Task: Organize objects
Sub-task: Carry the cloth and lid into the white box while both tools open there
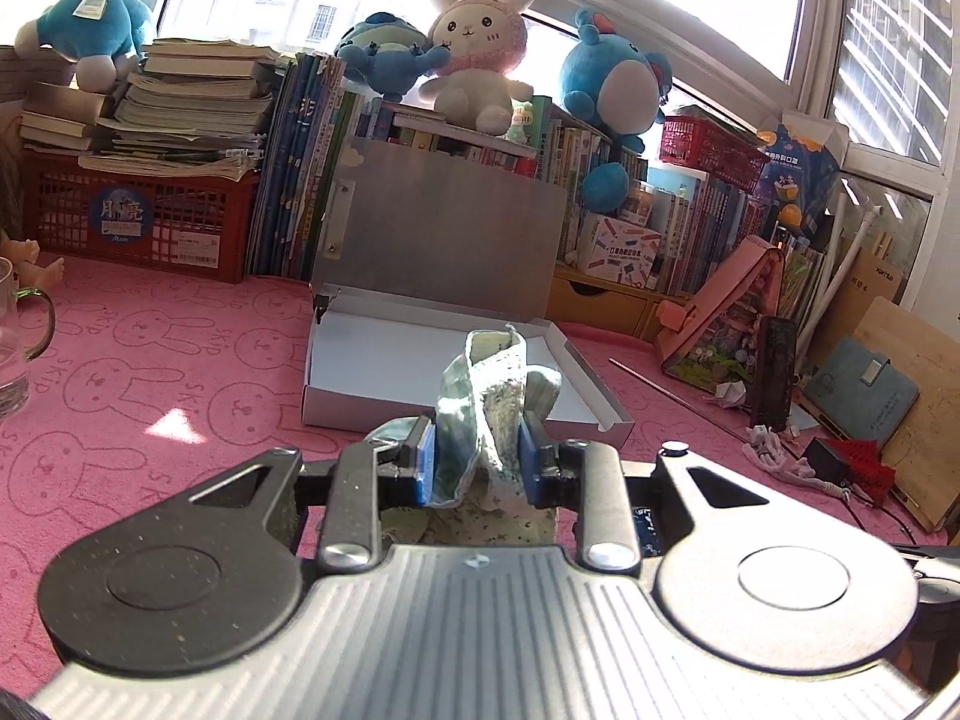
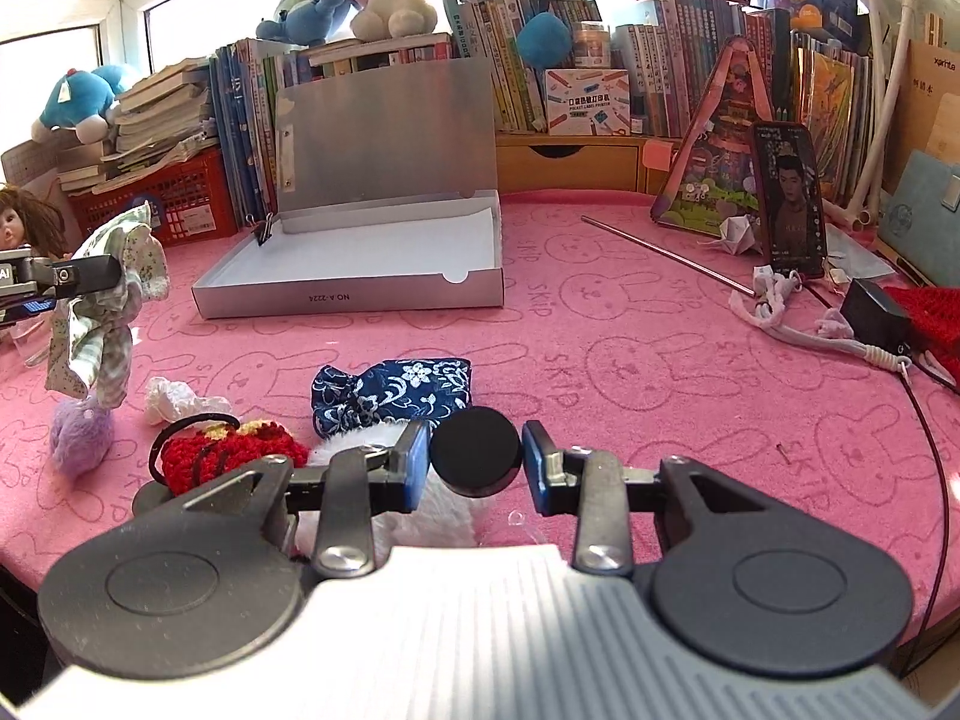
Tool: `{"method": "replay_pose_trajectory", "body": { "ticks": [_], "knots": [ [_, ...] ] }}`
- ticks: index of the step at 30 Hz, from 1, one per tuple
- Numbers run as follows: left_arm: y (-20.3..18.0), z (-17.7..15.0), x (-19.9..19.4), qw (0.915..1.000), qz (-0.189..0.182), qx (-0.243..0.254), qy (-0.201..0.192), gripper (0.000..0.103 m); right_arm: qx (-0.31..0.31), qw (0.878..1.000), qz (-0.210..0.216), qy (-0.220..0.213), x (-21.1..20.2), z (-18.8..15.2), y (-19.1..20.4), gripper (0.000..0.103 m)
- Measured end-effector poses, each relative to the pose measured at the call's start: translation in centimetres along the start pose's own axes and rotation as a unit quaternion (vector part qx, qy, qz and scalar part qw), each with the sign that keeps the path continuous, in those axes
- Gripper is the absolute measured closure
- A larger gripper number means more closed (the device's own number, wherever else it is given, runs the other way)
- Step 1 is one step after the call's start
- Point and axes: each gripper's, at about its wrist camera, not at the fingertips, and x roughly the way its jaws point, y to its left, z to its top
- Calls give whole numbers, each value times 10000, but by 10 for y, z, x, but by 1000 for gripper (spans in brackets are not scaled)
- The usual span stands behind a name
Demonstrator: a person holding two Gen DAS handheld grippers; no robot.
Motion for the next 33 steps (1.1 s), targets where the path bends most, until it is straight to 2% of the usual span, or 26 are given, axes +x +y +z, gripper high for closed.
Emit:
{"method": "replay_pose_trajectory", "body": {
  "ticks": [17, 23, 33],
  "knots": [
    [-6, 22, 31, 10000, 48, 71, -34, 71, 92, 9992, 334, -188, 18, 48, -3, 65],
    [-4, 30, 49, 9999, 92, 87, -2, 71, 58, 9992, 314, -245, 33, 65, -1, 65],
    [1, 43, 85, 9998, 76, -56, 174, 71, 183, 9989, 440, 53, 70, 88, -5, 65]
  ]
}}
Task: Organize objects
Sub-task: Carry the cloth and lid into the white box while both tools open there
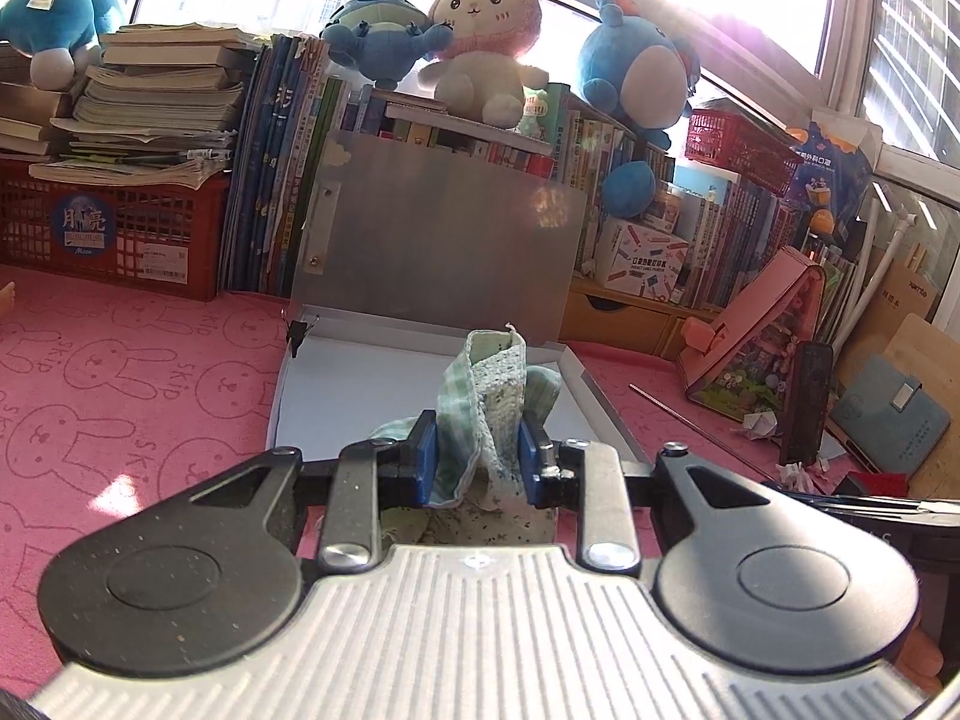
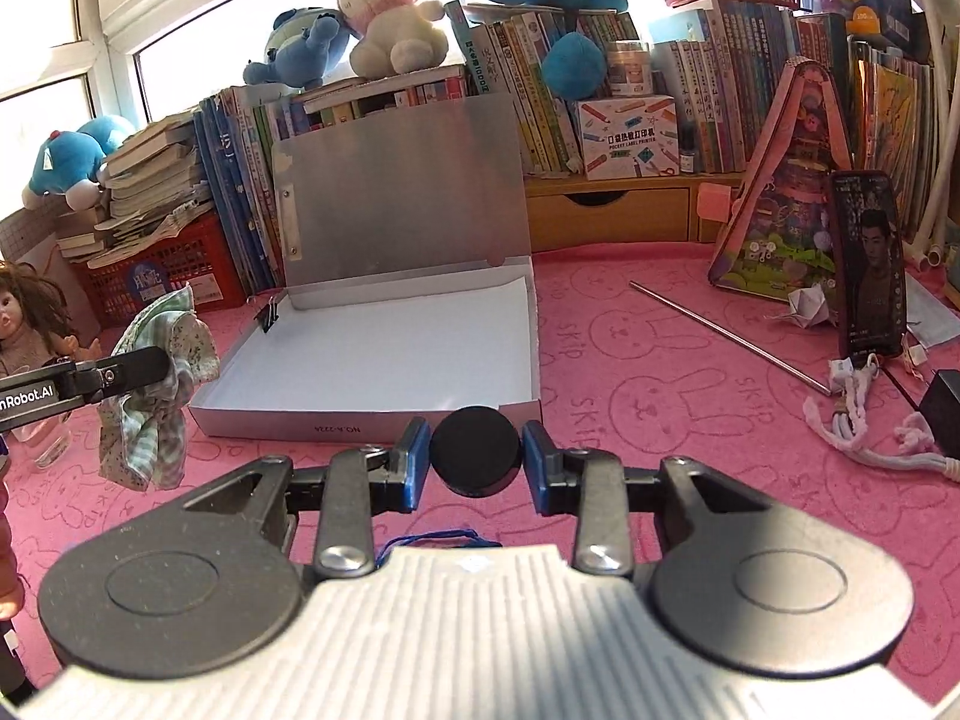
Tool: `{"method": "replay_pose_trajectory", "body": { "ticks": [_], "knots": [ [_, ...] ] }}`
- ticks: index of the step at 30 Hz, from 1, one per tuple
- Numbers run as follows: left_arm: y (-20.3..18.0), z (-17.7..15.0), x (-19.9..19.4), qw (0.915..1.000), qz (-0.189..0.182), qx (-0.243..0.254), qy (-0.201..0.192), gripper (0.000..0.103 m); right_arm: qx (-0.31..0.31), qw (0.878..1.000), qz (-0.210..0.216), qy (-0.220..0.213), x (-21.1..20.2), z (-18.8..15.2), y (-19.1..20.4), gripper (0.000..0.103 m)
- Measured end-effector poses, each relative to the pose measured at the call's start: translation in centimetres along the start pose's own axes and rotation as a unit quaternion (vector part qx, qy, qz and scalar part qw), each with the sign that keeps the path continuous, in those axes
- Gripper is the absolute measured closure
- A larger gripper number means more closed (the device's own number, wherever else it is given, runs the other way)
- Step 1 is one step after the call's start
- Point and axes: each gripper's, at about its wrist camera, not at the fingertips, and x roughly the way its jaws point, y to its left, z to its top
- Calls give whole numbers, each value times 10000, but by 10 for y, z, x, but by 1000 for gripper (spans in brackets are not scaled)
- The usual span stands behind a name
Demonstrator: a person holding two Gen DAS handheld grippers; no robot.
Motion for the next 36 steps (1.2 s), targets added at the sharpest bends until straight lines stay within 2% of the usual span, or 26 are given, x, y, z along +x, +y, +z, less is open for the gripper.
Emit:
{"method": "replay_pose_trajectory", "body": {
  "ticks": [5, 17, 21, 26, 36],
  "knots": [
    [0, 11, 21, 9999, -15, 47, 125, 71, 37, 9999, 7, 158, 22, 12, -2, 65],
    [1, 28, 75, 9982, 282, 318, 416, 71, 28, 9987, 97, 496, 77, 46, -2, 65],
    [4, 34, 98, 9978, 349, 237, 520, 71, 40, 9979, 78, 646, 97, 56, 0, 65],
    [3, 34, 122, 9969, 449, 210, 612, 71, 157, 9969, 69, 762, 122, 64, 0, 65],
    [7, 41, 157, 9948, 521, 349, 800, 71, 363, 9936, 308, 1028, 166, 69, -2, 65]
  ]
}}
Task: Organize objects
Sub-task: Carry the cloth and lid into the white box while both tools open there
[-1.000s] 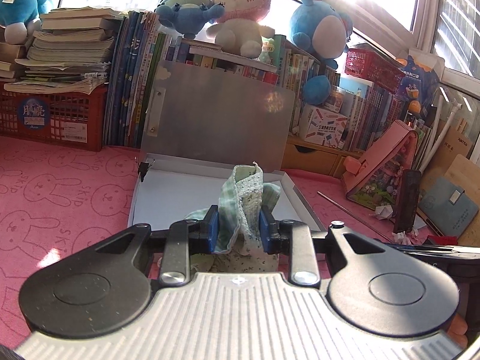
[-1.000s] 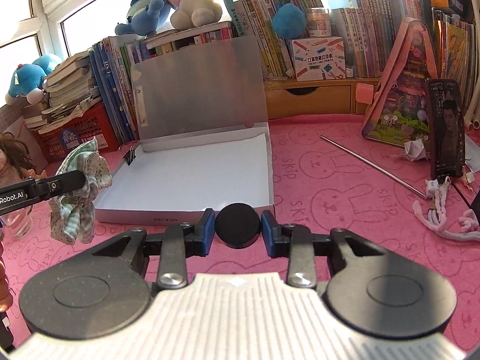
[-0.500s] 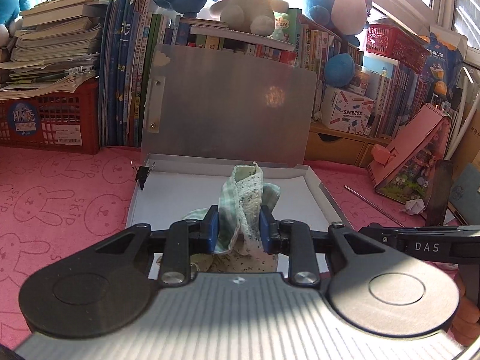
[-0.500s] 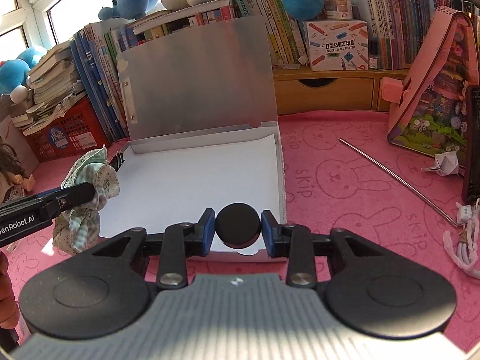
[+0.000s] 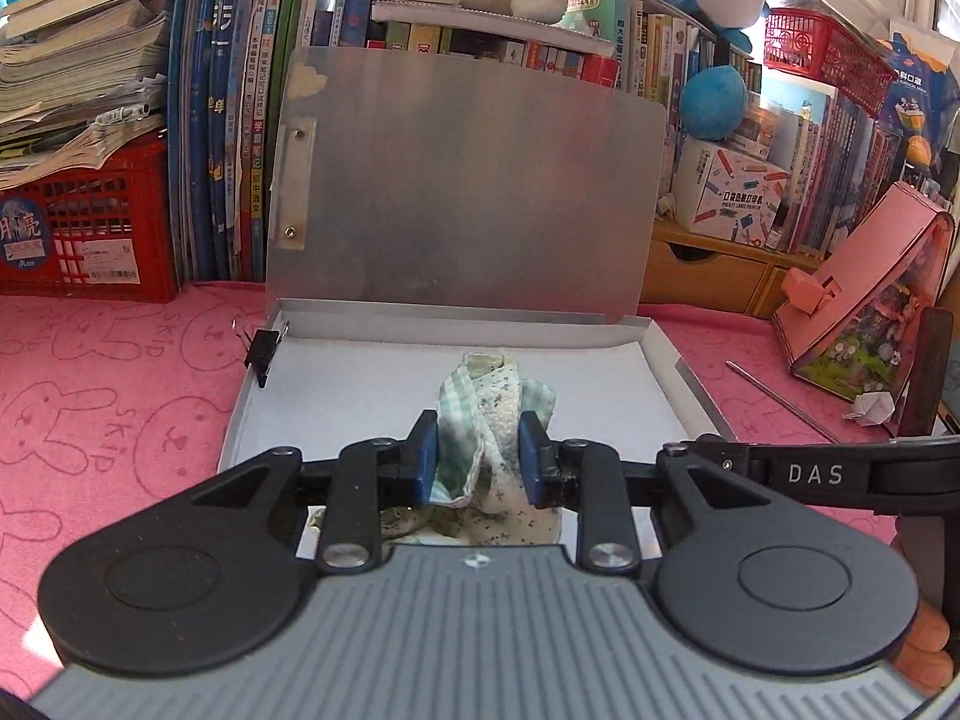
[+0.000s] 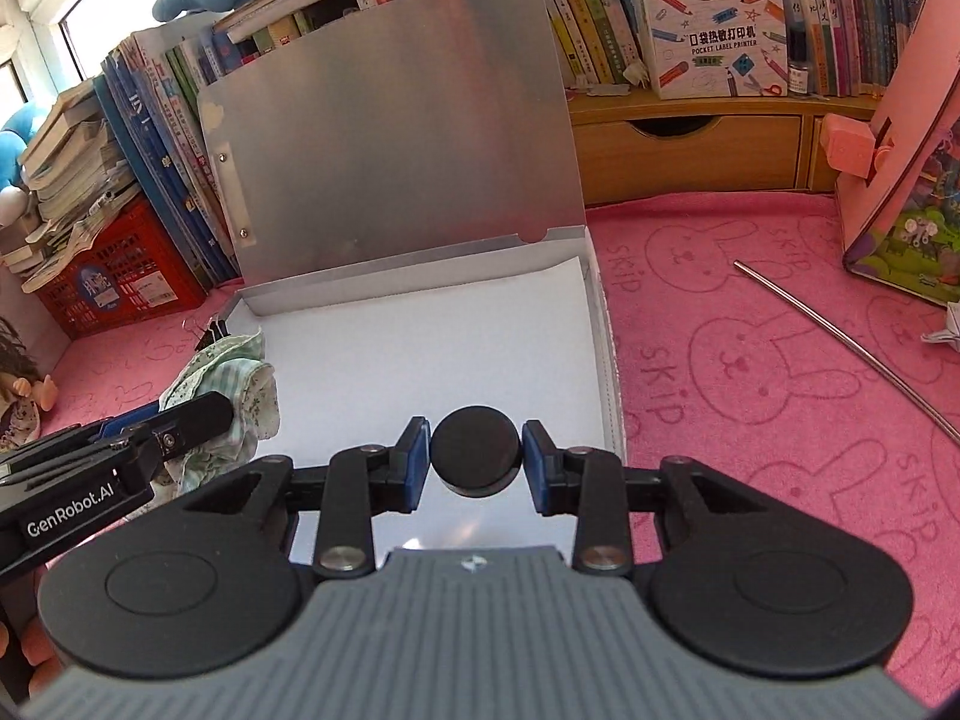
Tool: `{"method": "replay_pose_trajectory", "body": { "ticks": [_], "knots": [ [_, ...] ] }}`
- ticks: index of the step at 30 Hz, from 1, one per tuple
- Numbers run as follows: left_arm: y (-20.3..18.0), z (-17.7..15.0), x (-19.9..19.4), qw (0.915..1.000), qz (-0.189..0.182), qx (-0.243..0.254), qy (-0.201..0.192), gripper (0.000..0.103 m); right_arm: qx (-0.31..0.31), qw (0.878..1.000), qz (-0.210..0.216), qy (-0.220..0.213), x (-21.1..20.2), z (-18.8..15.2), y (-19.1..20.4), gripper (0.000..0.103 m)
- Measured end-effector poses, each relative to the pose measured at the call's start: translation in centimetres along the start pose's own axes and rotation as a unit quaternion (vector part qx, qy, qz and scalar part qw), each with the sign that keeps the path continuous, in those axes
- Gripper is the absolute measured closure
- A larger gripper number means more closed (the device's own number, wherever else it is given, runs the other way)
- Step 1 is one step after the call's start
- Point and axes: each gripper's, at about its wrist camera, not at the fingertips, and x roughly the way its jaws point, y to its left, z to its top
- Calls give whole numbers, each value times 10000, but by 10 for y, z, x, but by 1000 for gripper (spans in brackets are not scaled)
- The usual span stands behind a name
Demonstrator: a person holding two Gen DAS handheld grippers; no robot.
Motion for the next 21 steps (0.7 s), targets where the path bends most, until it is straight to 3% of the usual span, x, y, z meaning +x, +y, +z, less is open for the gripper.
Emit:
{"method": "replay_pose_trajectory", "body": {
  "ticks": [12, 21],
  "knots": [
    [17, 18, 54, 9992, 199, -160, 293, 71, 365, 9989, -44, 282, 53, 29, -6, 65],
    [15, 28, 82, 9991, 248, 170, 283, 71, 414, 9985, -142, 324, 85, 46, -5, 65]
  ]
}}
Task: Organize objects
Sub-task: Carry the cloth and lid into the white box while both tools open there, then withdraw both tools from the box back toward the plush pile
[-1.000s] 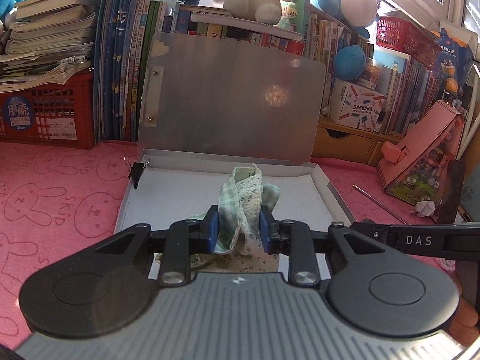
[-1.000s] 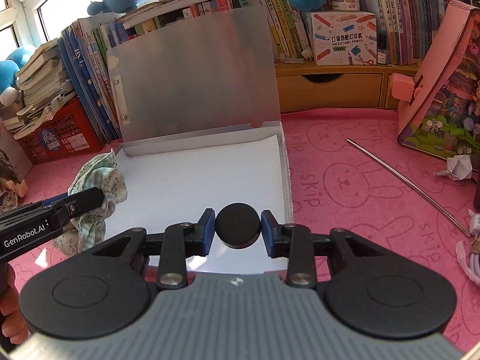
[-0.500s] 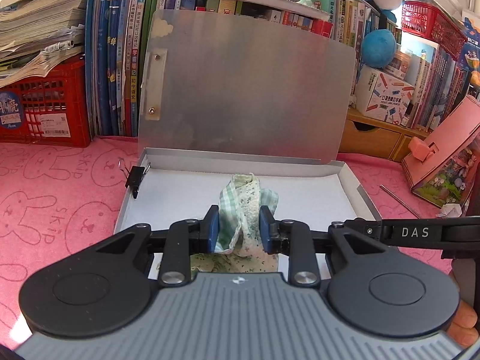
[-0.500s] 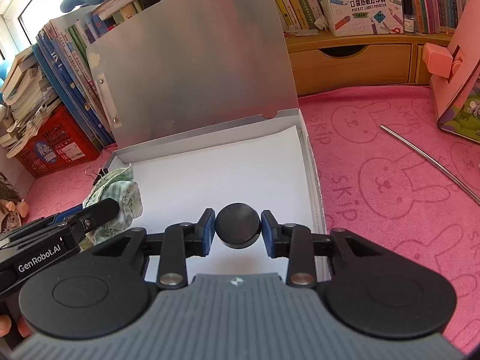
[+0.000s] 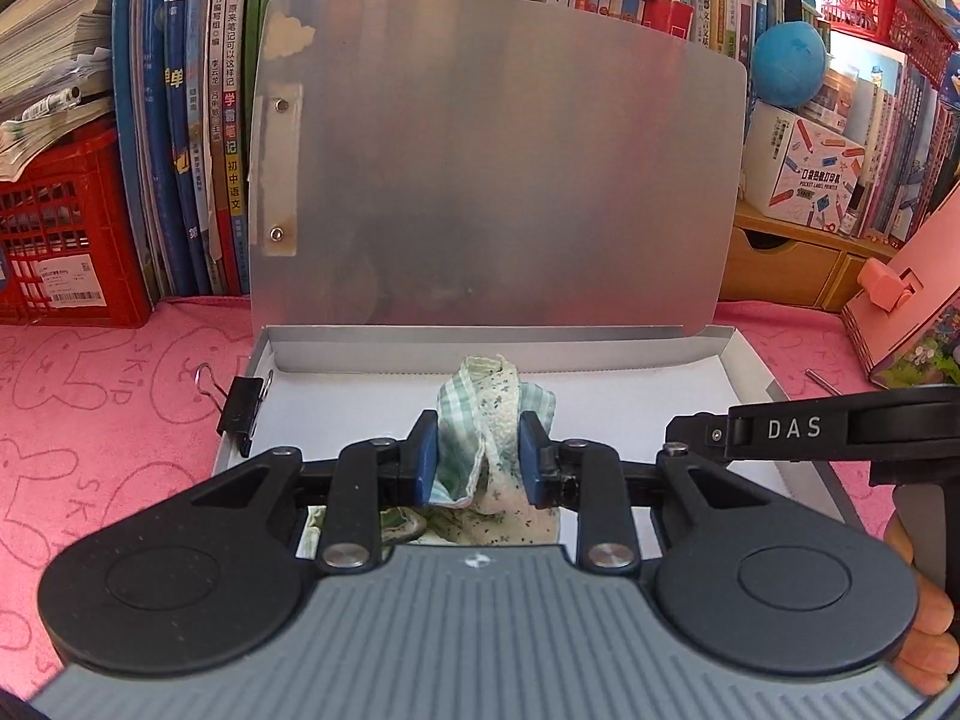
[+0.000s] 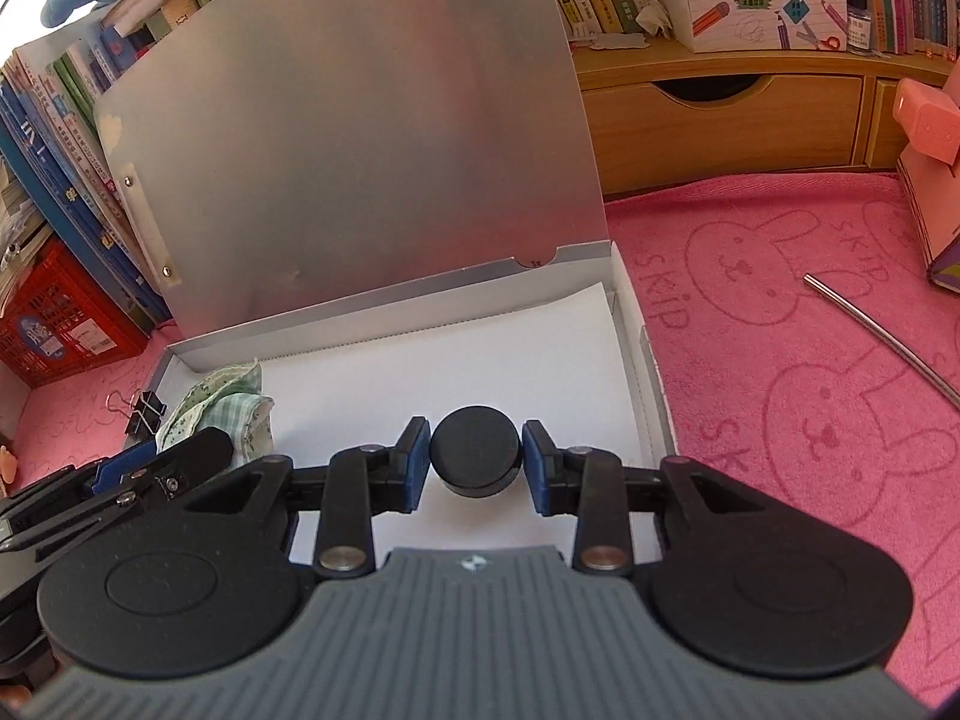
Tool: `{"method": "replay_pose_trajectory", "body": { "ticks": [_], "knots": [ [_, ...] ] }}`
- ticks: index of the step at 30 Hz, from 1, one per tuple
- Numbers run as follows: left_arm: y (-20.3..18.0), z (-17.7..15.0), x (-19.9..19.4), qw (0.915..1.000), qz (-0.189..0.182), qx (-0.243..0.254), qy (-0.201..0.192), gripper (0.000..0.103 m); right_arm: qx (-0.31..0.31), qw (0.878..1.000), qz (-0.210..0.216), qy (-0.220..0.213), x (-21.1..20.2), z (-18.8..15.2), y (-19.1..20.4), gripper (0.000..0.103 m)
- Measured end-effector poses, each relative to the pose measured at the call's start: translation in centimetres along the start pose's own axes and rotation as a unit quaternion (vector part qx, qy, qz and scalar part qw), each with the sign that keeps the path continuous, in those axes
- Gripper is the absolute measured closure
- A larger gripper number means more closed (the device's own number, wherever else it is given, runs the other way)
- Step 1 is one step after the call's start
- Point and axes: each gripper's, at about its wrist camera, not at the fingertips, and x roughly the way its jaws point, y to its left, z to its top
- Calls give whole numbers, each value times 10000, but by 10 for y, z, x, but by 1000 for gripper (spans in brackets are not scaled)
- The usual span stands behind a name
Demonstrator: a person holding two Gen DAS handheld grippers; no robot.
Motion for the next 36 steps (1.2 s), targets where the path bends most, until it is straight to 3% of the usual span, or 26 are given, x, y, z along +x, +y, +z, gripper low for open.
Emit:
{"method": "replay_pose_trajectory", "body": {
  "ticks": [12, 13, 14, 15, 16, 23, 36],
  "knots": [
    [-1, -1, 24, 9998, 125, 158, -46, 69, -32, 10000, 1, -82, 16, 6, 2, 62],
    [-1, -1, 24, 9998, 128, 167, -65, 67, -13, 10000, -5, -90, 16, 6, 2, 61],
    [-2, -1, 23, 9998, 107, 157, -61, 63, 38, 10000, 4, -92, 15, 6, 0, 51],
    [-1, -1, 22, 9999, 81, 135, -58, 52, 85, 9999, 45, -97, 14, 5, -1, 44],
    [-1, -1, 19, 9999, 73, 118, -69, 43, 115, 9999, 70, -107, 13, 5, -2, 43],
    [-3, -2, -5, 9995, 133, 192, -208, 26, 129, 9996, 71, -236, -13, -1, -3, 40],
    [-12, -22, -90, 9984, -68, 289, -488, 14, -461, 9968, 189, -630, -98, -44, 6, 35]
  ]
}}
